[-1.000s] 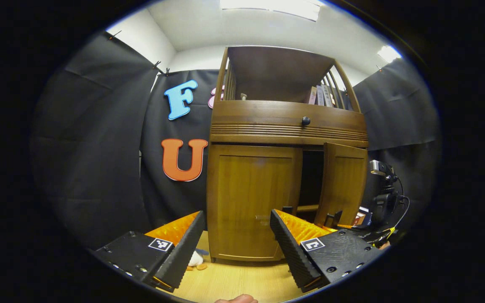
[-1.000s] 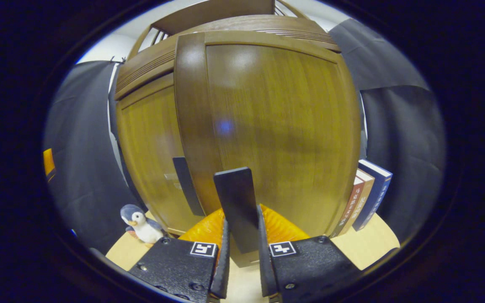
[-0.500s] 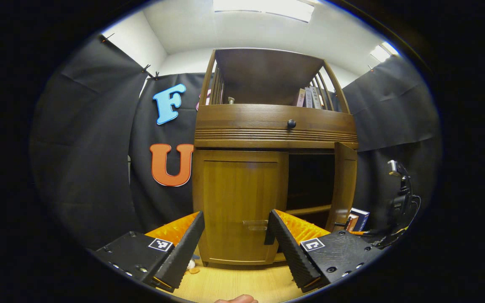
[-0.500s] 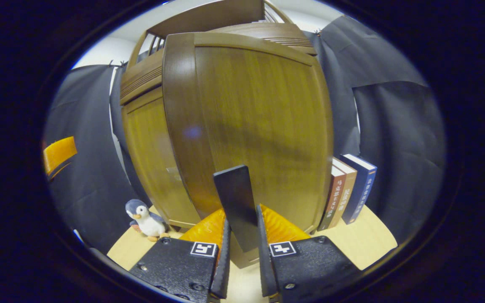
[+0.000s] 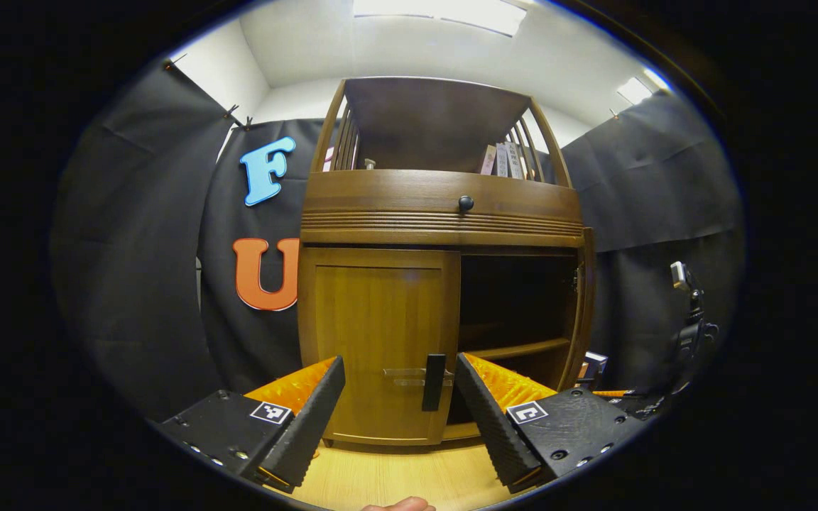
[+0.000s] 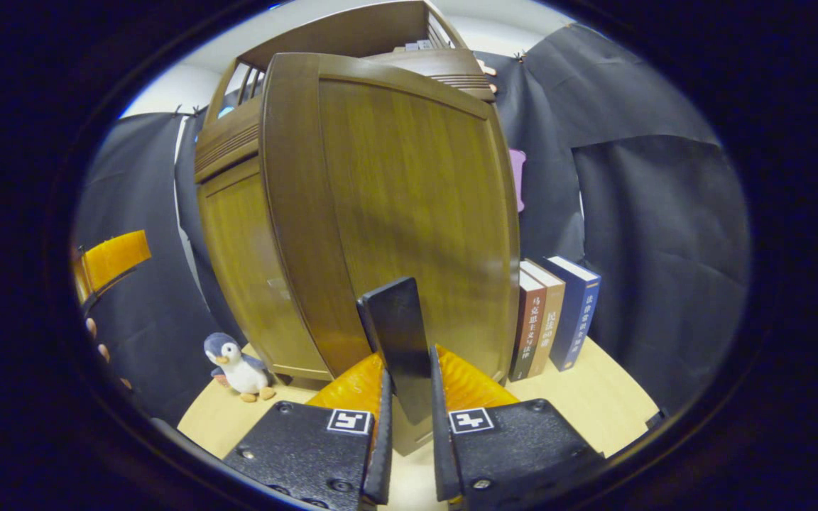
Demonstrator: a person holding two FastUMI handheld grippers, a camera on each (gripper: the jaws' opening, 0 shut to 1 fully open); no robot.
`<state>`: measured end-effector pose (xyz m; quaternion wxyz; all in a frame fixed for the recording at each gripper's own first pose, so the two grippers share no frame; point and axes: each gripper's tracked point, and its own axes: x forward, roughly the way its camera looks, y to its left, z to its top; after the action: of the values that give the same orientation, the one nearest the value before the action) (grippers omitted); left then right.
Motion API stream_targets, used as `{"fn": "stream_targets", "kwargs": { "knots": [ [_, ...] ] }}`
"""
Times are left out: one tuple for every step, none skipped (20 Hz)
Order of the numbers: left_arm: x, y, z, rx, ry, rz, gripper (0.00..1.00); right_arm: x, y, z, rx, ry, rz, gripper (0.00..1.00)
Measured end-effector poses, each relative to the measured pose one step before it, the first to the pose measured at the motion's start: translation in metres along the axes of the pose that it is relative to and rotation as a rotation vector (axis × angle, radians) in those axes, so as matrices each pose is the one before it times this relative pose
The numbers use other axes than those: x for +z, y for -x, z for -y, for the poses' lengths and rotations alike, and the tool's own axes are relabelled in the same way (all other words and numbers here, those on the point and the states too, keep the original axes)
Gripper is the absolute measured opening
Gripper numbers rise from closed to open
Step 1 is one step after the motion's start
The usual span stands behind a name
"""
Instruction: Open the right door of the double-door shoe cabinet with the right hand, and open the left door with the left hand.
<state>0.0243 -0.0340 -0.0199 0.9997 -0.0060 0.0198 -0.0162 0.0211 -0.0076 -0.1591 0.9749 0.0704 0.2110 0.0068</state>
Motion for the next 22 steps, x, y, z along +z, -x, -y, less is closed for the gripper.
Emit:
{"fn": "stream_targets", "kwargs": {
  "knots": [
    [-0.0008,-0.00069,0.00136,-0.0027,0.00259,-0.00126,0.94,0.00009,0.00215,0.00257,-0.00431,0.00029,0.00084,0.27],
    [-0.00082,-0.00008,0.00221,-0.00368,0.00177,-0.00165,0.94,-0.00011,0.00129,0.00234,-0.00431,0.00068,0.00027,0.27],
    [-0.00062,-0.00021,0.00188,-0.00139,0.00021,-0.00044,0.94,-0.00015,0.0015,0.00164,-0.00319,0.00106,0.0002,0.25],
    [-0.00046,-0.00009,0.00205,-0.00246,-0.00046,-0.00142,0.94,-0.00017,0.00227,0.00233,-0.00247,-0.00069,-0.001,0.25],
    [-0.0003,-0.00113,0.00143,-0.00161,-0.00188,-0.00001,1.0,-0.00056,0.00195,0.00305,-0.00298,-0.00231,-0.00103,0.24],
    [-0.00004,0.0001,0.00062,-0.00125,-0.00122,0.00053,0.94,0.00072,0.0022,0.00289,-0.00368,-0.00206,-0.00112,0.24],
    [-0.00019,-0.00029,0.00204,-0.00258,-0.00067,-0.00087,0.94,-0.00023,0.00189,0.00317,-0.00526,-0.00042,-0.00039,0.23],
    [-0.00047,-0.00077,0.00114,-0.00125,0.001,-0.00033,0.94,0.00003,0.00165,0.00326,-0.00698,-0.00115,0.00017,0.23],
    [-0.00109,0.00008,0.00223,-0.00426,0.00161,-0.0026,0.94,0.00047,0.00287,0.00392,-0.00781,-0.00137,0.0005,0.22],
    [-0.00023,-0.00076,0.0022,-0.00265,0.00154,-0.00119,1.0,-0.00002,0.00199,0.00372,-0.00562,-0.00404,-0.001,0.22],
    [-0.00084,-0.00099,0.00245,-0.00504,0.00045,-0.00234,0.94,-0.00046,0.00155,0.00276,-0.00421,-0.00834,-0.00345,0.21],
    [-0.00031,-0.00075,0.00097,-0.001,-0.00078,-0.00222,0.94,0.00022,0.00146,0.00284,-0.00438,-0.01126,-0.00437,0.2],
    [0.00021,-0.00137,0.00143,0.00075,0.00049,0.00108,0.94,0.00003,0.00225,0.00296,-0.00585,-0.00736,-0.00354,0.2],
    [-0.00081,-0.0006,0.00168,-0.0019,0.00322,-0.00109,0.94,0.00112,0.00192,0.00555,-0.00788,-0.00102,-0.00146,0.2],
    [-0.00068,-0.00023,0.00199,-0.00287,0.00381,0.00086,0.94,-0.00035,0.00202,0.0059,-0.01111,0.00143,-0.00034,0.19],
    [-0.00057,-0.00034,0.00252,-0.00517,0.00276,-0.00067,0.94,0.00114,0.0019,0.00597,-0.01355,-0.00181,0.00055,0.19],
    [-0.00112,-0.00097,0.00253,-0.00501,0.00172,-0.00263,1.0,0.00055,0.00266,0.00493,-0.0118,-0.00545,0.00106,0.17],
    [-0.00169,-0.0025,0.00252,-0.00568,0.00167,-0.00389,0.94,0.00065,0.00233,0.00561,-0.01133,-0.01104,0.00095,0.17],
    [-0.00135,-0.00108,0.00191,-0.00447,0.00158,-0.00435,0.94,0.00083,0.00148,0.00738,-0.01458,-0.01211,0.00195,0.15],
    [-0.00226,-0.00077,0.00279,-0.00692,0.00261,-0.00433,0.94,0.00129,0.00191,0.00742,-0.01989,-0.00886,0.00229,0.14],
    [-0.00119,-0.00167,0.00341,-0.00578,0.00237,-0.00326,0.94,0.00085,0.00085,0.00717,-0.01993,-0.00429,0.00159,0.12],
    [-0.00079,-0.00146,0.00355,-0.00728,0.00164,-0.00161,0.94,0.00167,0.00069,0.00686,-0.01616,-0.00069,0.00024,0.11]
  ]
}}
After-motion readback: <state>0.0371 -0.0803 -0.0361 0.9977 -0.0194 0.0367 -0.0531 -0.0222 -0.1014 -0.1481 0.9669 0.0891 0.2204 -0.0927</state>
